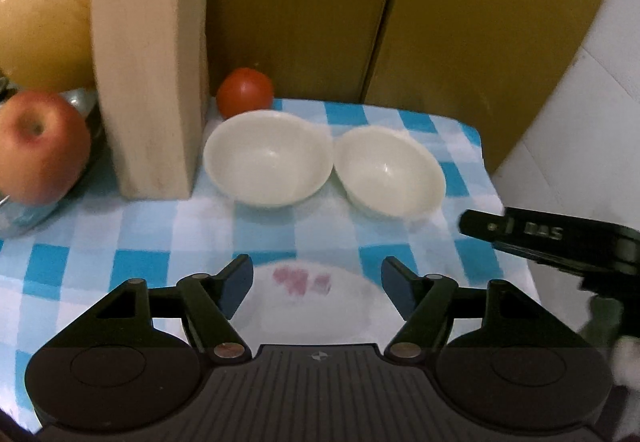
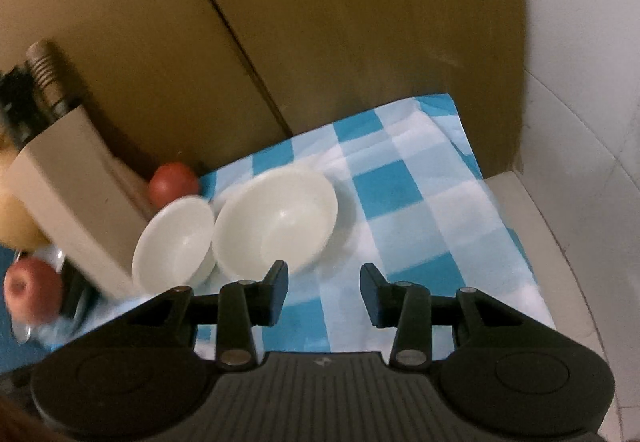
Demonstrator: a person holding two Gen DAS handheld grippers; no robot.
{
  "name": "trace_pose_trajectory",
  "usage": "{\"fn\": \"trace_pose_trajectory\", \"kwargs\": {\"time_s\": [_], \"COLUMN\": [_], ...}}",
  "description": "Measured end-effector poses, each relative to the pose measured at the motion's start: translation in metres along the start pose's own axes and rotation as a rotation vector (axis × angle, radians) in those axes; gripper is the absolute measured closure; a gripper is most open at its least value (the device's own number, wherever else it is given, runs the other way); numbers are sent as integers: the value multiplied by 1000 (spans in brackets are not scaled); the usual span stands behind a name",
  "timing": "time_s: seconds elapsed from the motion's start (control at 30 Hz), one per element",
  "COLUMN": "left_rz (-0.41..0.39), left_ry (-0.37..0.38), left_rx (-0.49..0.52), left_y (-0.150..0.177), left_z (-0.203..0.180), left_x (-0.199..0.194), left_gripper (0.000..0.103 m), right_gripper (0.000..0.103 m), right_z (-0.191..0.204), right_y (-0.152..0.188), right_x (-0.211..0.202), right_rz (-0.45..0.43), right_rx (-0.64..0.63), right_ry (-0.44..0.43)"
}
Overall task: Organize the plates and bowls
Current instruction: 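Move the right gripper to the second cream bowl and grasp its rim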
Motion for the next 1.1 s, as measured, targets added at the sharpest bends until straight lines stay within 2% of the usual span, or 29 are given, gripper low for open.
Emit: {"fn": "trace_pose_trajectory", "kwargs": {"time_s": [0.1,0.23,0.53,0.6,0.67,0.73,0.83,0.9,1.1], "left_rz": [11,42,84,100,114,124,136,149,191], "left_ry": [22,48,73,94,104,103,99,98,89], "left_rx": [-19,-40,-80,-85,-95,-97,-108,-118,-143], "left_y": [-15,-24,-33,-35,-35,-33,-34,-35,-30], "left_z": [-5,-8,-10,-14,-16,-17,-16,-17,-21], "left_x": [11,26,54,61,67,72,78,84,101], "left_gripper": [26,26,27,28,29,30,37,47,60], "right_gripper": [66,66,66,71,84,91,91,93,94], "right_z": [-1,-1,4,2,1,-1,-5,-7,-16], "right_y": [-10,-20,-23,-23,-23,-22,-19,-18,-14], "right_x": [17,38,67,71,77,79,78,77,72], "right_rz": [21,52,99,106,121,132,142,145,156], "right_rx": [23,69,49,41,39,35,42,47,35], "right_ry": [-4,-55,-61,-63,-67,-79,-101,-110,-105]}}
Point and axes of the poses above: each gripper's, at about its wrist camera, not at the fingertips, and x roughly the way its jaws point, z to its left, y to its underside, the point moved 2 cm from there along x, roughly the way its jaws point, and after that the axes turned 3 degrees about y, right-handed, at the moved point
